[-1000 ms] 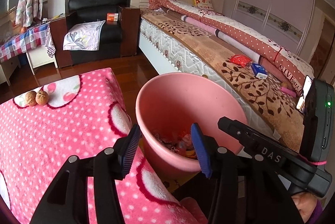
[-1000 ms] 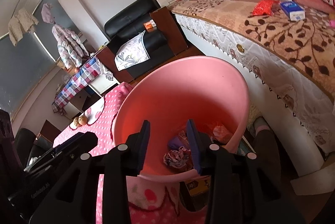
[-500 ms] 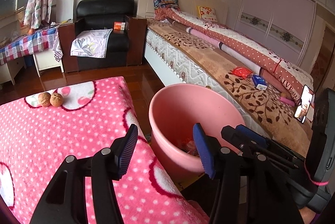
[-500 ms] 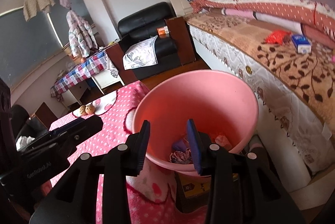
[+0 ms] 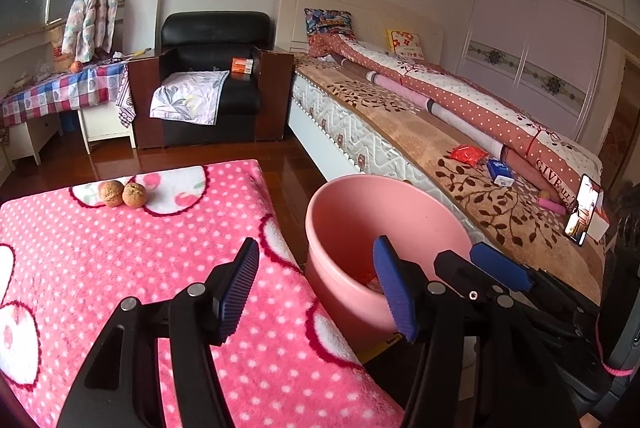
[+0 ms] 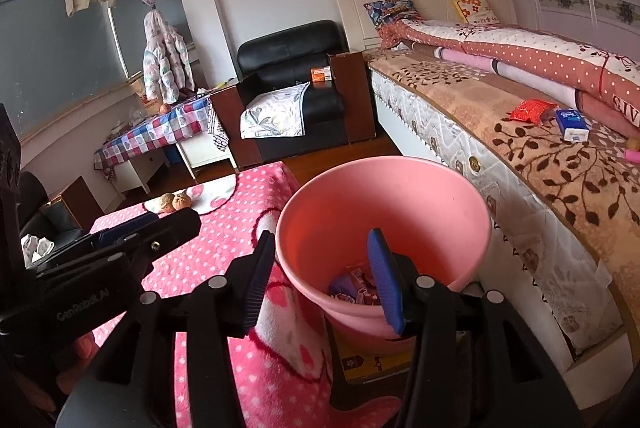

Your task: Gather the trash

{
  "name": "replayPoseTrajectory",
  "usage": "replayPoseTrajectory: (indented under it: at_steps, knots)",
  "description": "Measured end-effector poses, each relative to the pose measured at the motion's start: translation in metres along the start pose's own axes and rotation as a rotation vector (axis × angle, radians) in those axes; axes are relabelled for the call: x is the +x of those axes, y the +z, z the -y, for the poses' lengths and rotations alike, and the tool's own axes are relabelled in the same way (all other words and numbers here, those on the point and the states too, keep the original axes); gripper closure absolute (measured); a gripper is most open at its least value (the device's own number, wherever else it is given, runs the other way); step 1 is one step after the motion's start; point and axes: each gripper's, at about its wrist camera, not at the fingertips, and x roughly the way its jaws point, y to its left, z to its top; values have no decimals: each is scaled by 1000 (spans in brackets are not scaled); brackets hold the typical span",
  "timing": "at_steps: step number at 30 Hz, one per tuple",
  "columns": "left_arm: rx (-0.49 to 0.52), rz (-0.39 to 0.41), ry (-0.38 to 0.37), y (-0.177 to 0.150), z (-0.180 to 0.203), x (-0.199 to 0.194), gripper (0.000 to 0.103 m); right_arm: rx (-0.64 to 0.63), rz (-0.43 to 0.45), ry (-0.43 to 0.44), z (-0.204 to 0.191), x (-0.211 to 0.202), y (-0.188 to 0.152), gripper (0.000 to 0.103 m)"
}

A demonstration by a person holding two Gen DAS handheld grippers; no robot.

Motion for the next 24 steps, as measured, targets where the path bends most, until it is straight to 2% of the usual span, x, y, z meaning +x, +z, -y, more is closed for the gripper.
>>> replayPoseTrajectory:
  at_steps: [4,7,18,24]
  knots:
    - [-10,11,11,-1,-3,-5,44,10,-6,-10,-2,-3,-3,44]
    - [-14,18,17,-2,-4,-8,44,10,-6,-21,-5,-5,-4,42]
    - [-27,38,41,-3,-8,-20,44,-2,25,-30,-13,-14,-3,41]
    - [-27,23,53,-6,-9,-24,44,-9,29,-30,-17,-17,-5,41]
